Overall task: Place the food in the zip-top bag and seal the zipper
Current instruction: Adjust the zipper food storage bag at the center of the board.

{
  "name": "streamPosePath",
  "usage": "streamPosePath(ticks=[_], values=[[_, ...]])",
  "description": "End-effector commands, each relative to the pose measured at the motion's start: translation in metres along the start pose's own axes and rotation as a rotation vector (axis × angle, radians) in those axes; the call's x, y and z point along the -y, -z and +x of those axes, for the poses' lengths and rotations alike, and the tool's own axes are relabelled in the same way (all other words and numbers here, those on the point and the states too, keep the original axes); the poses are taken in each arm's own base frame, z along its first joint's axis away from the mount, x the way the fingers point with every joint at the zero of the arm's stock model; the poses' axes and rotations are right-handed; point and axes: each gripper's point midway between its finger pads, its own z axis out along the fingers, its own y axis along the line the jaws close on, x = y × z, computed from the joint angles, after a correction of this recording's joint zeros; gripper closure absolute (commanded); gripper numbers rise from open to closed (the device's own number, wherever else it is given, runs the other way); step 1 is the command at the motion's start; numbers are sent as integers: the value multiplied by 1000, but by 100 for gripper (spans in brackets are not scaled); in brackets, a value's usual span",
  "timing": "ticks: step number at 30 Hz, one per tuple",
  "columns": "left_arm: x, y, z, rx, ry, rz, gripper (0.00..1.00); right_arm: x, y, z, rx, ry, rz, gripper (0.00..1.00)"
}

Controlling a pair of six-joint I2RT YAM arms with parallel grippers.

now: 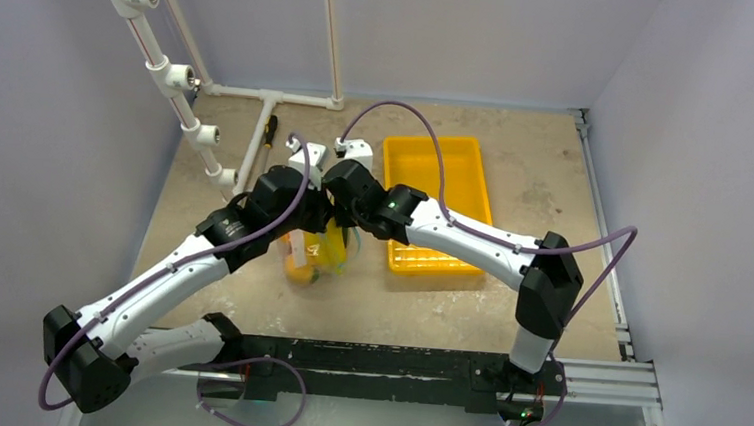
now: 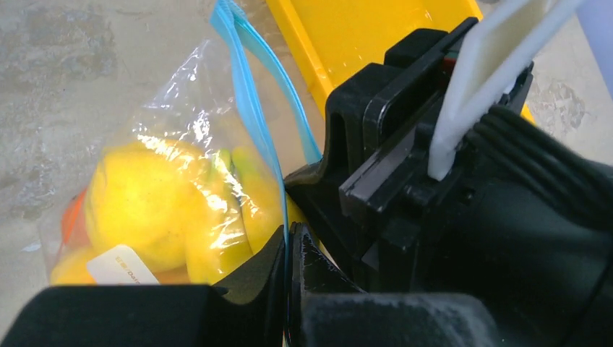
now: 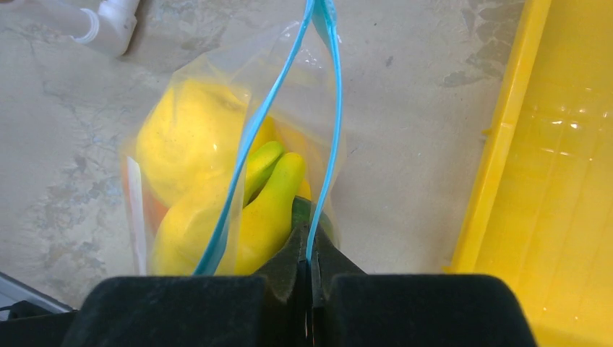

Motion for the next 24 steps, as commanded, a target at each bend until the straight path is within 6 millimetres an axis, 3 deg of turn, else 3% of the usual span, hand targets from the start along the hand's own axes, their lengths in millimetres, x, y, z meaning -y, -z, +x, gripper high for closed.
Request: streamPosePath(ticks=[1,14,24], values=[[20,-5,10,-33,66,48,100,-52,25,-59,165,-76,-166,100],[3,29,-25,95,154,-61,100,-60,43,-92,245,33,-211,100],[-10,34,-4,114,307,-94,100,-62,34,-79,216,169,-247,100]])
